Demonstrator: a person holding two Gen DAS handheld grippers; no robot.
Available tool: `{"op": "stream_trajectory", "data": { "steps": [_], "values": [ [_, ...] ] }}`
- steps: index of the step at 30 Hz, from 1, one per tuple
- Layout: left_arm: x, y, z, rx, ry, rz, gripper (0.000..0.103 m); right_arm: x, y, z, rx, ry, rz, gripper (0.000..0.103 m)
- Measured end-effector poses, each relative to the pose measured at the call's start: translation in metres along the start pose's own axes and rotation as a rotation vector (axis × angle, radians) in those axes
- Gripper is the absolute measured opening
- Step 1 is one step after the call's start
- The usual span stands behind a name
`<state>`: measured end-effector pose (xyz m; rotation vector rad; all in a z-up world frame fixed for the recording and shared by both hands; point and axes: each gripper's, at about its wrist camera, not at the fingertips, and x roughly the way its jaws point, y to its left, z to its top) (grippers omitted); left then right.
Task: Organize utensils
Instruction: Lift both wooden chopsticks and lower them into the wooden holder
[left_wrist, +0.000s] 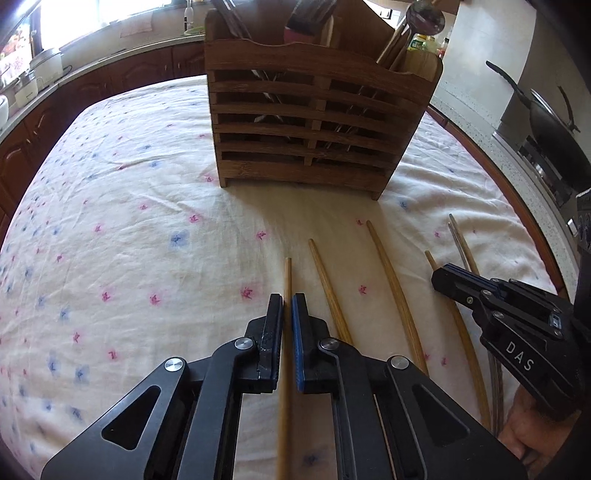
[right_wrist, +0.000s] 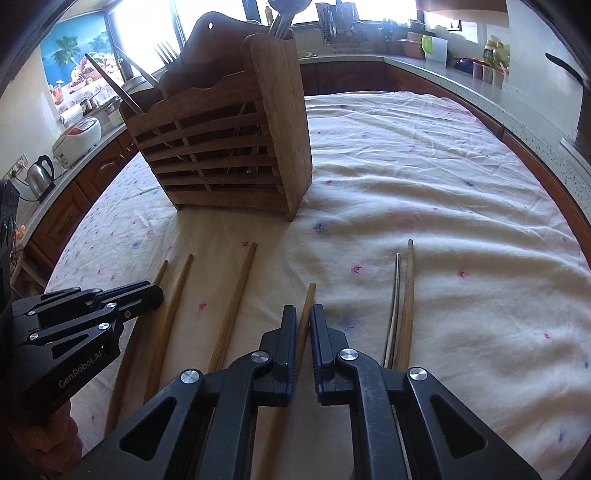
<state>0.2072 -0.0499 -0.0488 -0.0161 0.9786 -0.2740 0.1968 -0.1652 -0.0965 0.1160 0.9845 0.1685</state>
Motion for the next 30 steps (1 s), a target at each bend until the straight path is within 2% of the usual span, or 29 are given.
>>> {"op": "stream_trajectory", "data": {
  "steps": [8, 17, 22, 30],
  "values": [
    [-0.062, 0.025, -0.006, -0.078, -0.100, -0.087, 0.005, -0.053, 0.003, 0.000, 0.040, -0.107, 0.098, 0.005],
    [-0.136, 0.026, 0.012, -0.078, -0.258, -0.167, 0.005, -0.129, 0.010, 0.021, 0.038, -0.285, 0.155, 0.005],
    [-0.160, 0.028, 0.021, -0.067, -0.322, -0.173, 0.005, -0.159, 0.012, 0.038, 0.023, -0.376, 0.159, 0.005],
    [-0.174, 0.033, 0.038, -0.070, -0.376, -0.158, 0.005, -0.181, 0.016, 0.062, 0.008, -0.461, 0.165, 0.005]
  ]
}}
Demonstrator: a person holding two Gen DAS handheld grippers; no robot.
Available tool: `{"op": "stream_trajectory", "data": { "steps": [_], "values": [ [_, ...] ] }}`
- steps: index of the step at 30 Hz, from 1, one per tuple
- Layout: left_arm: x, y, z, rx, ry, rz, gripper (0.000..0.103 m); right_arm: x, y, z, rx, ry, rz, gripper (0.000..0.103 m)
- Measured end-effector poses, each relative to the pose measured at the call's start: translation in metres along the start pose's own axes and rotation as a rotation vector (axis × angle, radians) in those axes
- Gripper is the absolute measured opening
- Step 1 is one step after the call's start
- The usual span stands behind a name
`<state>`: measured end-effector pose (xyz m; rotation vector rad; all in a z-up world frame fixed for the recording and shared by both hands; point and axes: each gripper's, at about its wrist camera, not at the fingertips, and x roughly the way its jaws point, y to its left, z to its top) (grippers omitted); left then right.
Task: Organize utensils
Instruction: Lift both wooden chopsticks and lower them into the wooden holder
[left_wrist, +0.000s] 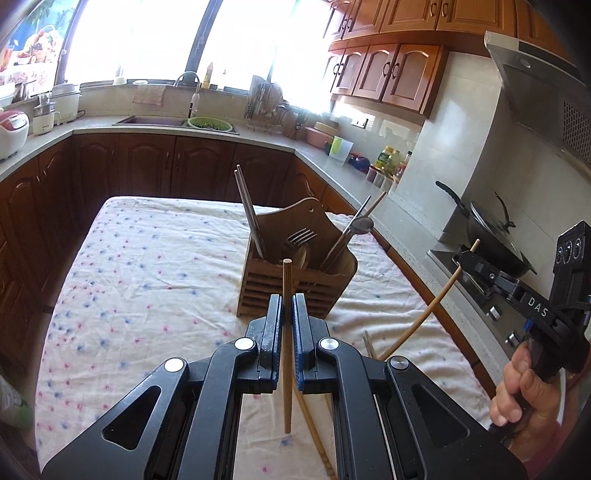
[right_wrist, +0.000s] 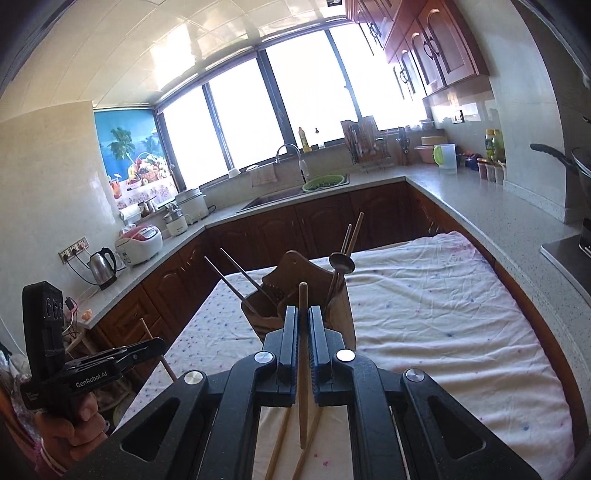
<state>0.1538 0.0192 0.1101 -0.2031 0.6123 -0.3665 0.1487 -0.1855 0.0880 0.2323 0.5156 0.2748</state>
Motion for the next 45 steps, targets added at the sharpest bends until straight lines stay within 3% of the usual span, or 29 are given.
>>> {"op": "stream_trajectory", "data": {
  "steps": [9, 17, 23, 28, 35, 45],
  "values": [
    [-0.006, -0.001, 0.032, 0.003, -0.073, 0.011, 0.005, 0.004, 0.001, 0.022, -0.002, -0.055, 0.006, 0.005],
    [-0.009, -0.005, 0.081, 0.001, -0.195, 0.028, 0.005, 0.005, 0.001, 0.057, 0.004, -0.158, 0.000, 0.005],
    [0.000, -0.004, 0.120, -0.027, -0.280, 0.053, 0.005, 0.014, 0.000, 0.088, -0.001, -0.234, -0.030, 0.005],
    [0.019, -0.002, 0.134, -0.040, -0.327, 0.095, 0.005, 0.027, 0.000, 0.103, -0.015, -0.273, -0.062, 0.005],
    [0.057, 0.014, 0.118, -0.094, -0.303, 0.096, 0.005, 0.059, -0.005, 0.087, -0.029, -0.255, -0.095, 0.005],
    [0.101, 0.022, 0.080, -0.069, -0.172, 0.122, 0.005, 0.096, -0.019, 0.053, 0.000, -0.147, -0.098, 0.005]
  ]
}}
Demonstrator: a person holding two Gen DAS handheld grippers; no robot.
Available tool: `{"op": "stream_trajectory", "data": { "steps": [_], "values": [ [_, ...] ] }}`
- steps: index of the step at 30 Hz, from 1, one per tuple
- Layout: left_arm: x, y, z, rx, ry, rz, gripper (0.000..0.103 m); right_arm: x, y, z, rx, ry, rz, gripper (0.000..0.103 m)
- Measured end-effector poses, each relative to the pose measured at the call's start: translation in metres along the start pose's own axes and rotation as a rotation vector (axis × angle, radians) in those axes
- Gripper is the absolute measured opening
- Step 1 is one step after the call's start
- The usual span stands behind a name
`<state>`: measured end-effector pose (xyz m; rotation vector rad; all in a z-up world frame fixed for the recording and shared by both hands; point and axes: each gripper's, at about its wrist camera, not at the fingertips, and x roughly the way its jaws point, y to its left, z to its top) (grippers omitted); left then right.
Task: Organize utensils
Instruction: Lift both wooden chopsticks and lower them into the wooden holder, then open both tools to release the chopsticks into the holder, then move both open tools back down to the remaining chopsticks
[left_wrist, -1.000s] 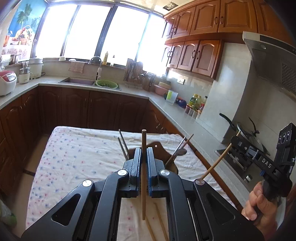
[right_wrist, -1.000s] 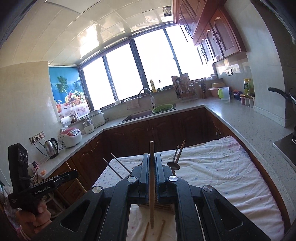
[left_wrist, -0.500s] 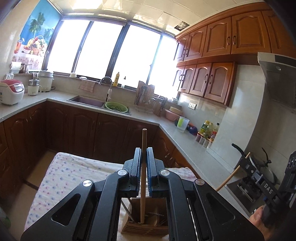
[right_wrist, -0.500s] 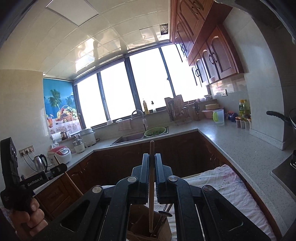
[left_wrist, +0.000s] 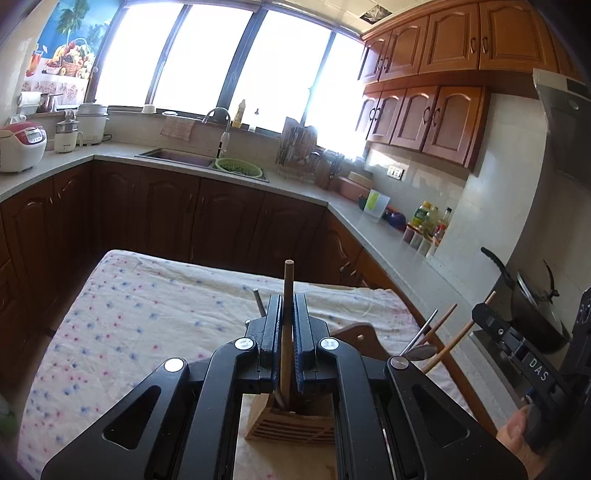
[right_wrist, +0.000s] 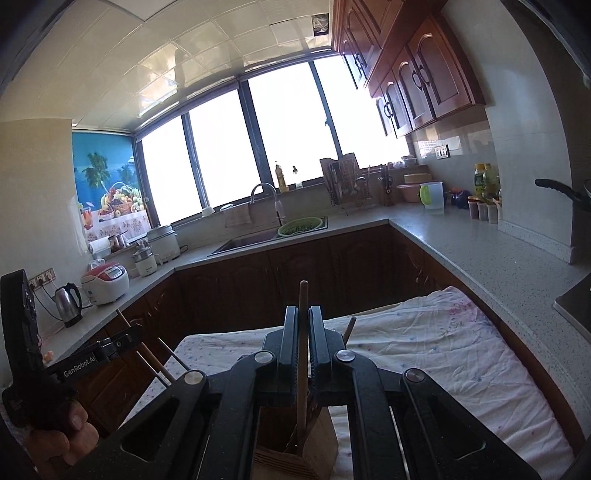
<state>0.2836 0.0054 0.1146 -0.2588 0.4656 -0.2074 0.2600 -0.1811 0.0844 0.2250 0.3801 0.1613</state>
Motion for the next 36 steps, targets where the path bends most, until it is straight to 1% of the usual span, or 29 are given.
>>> {"op": "stream_trajectory", "data": {
  "steps": [2, 6, 8, 16, 18, 19, 21, 23, 24, 25, 26, 27, 28, 29, 32, 34, 36],
  "values": [
    [0.005, 0.002, -0.006, 0.002, 0.021, -0.002, 0.005, 0.005, -0.001, -0.005, 0.001, 0.026, 0.001, 0.005],
    [0.002, 0.002, -0.010, 0.018, 0.016, -0.006, 0.005, 0.014, -0.004, -0.016, 0.001, 0.071, 0.002, 0.005],
    [0.002, 0.002, -0.009, 0.019, 0.021, -0.009, 0.005, 0.013, -0.005, -0.019, 0.002, 0.068, -0.005, 0.005],
    [0.004, 0.003, -0.007, 0.017, 0.034, -0.011, 0.005, 0.013, -0.009, -0.016, 0.033, 0.084, -0.006, 0.006],
    [0.005, 0.004, -0.007, 0.010, 0.054, -0.018, 0.007, 0.014, -0.009, -0.015, 0.040, 0.088, -0.004, 0.007],
    [0.005, 0.004, -0.007, 0.008, 0.063, -0.030, 0.010, 0.014, -0.009, -0.015, 0.043, 0.089, 0.001, 0.011],
    [0.002, 0.003, -0.009, 0.008, 0.069, -0.042, 0.015, 0.012, -0.010, -0.014, 0.049, 0.085, 0.013, 0.012],
    [-0.004, 0.001, -0.011, 0.014, 0.060, -0.047, 0.025, 0.008, -0.009, -0.014, 0.052, 0.078, 0.018, 0.018],
    [-0.008, 0.000, -0.011, 0.016, 0.053, -0.048, 0.028, 0.005, -0.009, -0.014, 0.056, 0.072, 0.020, 0.028],
    [-0.012, -0.002, -0.012, 0.017, 0.048, -0.053, 0.035, 0.002, -0.010, -0.013, 0.064, 0.062, 0.028, 0.043],
    [-0.017, -0.002, -0.013, 0.017, 0.039, -0.057, 0.042, -0.002, -0.011, -0.012, 0.072, 0.051, 0.036, 0.048],
    [-0.021, -0.003, -0.014, 0.019, 0.031, -0.058, 0.046, -0.007, -0.011, -0.011, 0.078, 0.040, 0.038, 0.056],
    [-0.027, -0.004, -0.015, 0.021, 0.022, -0.056, 0.052, -0.011, -0.012, -0.010, 0.083, 0.029, 0.041, 0.062],
    [-0.032, -0.005, -0.017, 0.021, 0.014, -0.057, 0.056, -0.016, -0.013, -0.009, 0.089, 0.019, 0.046, 0.065],
    [-0.045, -0.003, -0.022, 0.012, 0.004, -0.060, 0.062, -0.031, -0.018, -0.009, 0.107, -0.008, 0.042, 0.073],
    [-0.052, -0.001, -0.027, 0.003, 0.003, -0.059, 0.063, -0.041, -0.022, -0.011, 0.119, -0.025, 0.039, 0.077],
    [-0.058, 0.002, -0.032, -0.011, 0.008, -0.061, 0.064, -0.050, -0.026, -0.014, 0.131, -0.034, 0.036, 0.078]
  ]
}}
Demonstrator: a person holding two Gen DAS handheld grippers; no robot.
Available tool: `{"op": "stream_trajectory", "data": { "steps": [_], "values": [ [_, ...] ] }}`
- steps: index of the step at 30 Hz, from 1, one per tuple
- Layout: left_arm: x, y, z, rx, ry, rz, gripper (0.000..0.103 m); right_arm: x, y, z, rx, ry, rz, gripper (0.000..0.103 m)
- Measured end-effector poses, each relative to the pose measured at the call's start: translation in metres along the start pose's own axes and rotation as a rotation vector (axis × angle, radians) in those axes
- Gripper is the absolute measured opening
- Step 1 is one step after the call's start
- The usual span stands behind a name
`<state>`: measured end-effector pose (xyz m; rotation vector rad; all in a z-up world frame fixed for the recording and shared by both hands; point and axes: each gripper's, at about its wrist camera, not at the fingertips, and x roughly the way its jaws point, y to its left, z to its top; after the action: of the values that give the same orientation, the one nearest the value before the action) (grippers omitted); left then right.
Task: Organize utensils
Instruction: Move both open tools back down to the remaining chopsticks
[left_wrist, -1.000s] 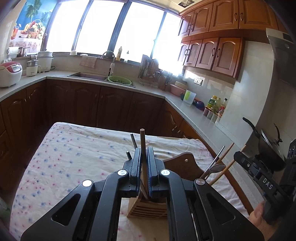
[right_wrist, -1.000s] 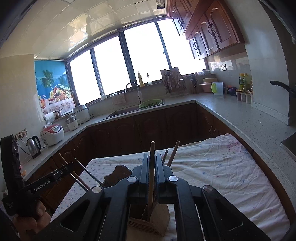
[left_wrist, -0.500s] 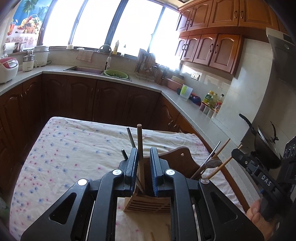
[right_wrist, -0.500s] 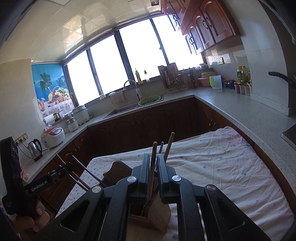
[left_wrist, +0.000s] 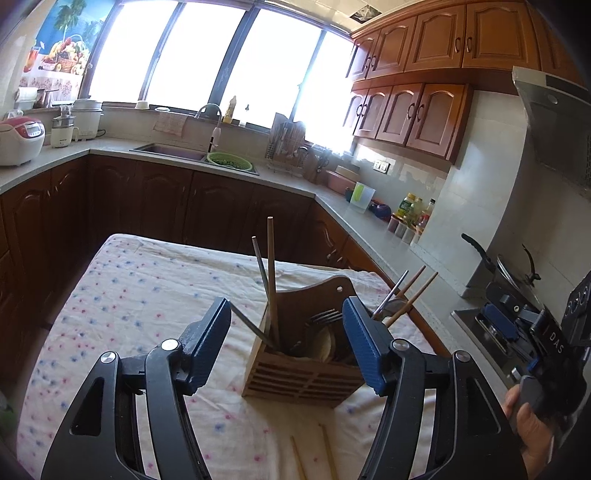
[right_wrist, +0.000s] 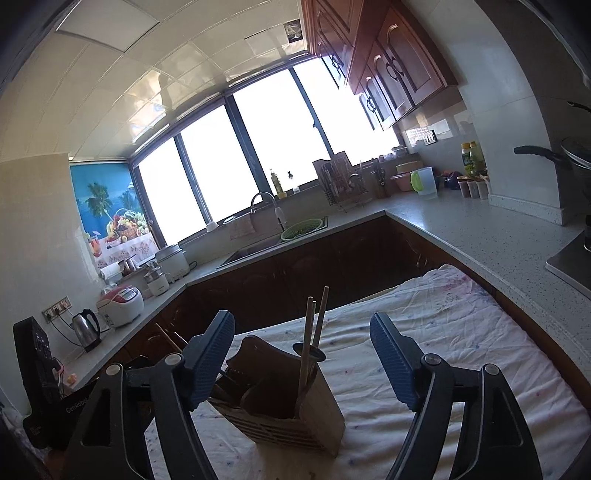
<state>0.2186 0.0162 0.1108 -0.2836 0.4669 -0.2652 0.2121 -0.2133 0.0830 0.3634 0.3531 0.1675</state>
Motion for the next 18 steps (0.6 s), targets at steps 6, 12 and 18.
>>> {"op": "stream_trajectory", "data": {
  "steps": [6, 12, 18],
  "values": [
    [-0.018, 0.009, -0.018, -0.044, 0.012, -0.007, 0.064, -0.026, -0.013, -0.015, 0.037, -0.001, -0.015, 0.080],
    [-0.027, 0.018, -0.046, -0.069, 0.058, 0.004, 0.064, -0.044, -0.021, -0.040, 0.055, 0.036, -0.031, 0.080],
    [-0.028, 0.027, -0.072, -0.099, 0.120, 0.021, 0.064, -0.052, -0.027, -0.066, 0.062, 0.098, -0.046, 0.080]
  ]
}}
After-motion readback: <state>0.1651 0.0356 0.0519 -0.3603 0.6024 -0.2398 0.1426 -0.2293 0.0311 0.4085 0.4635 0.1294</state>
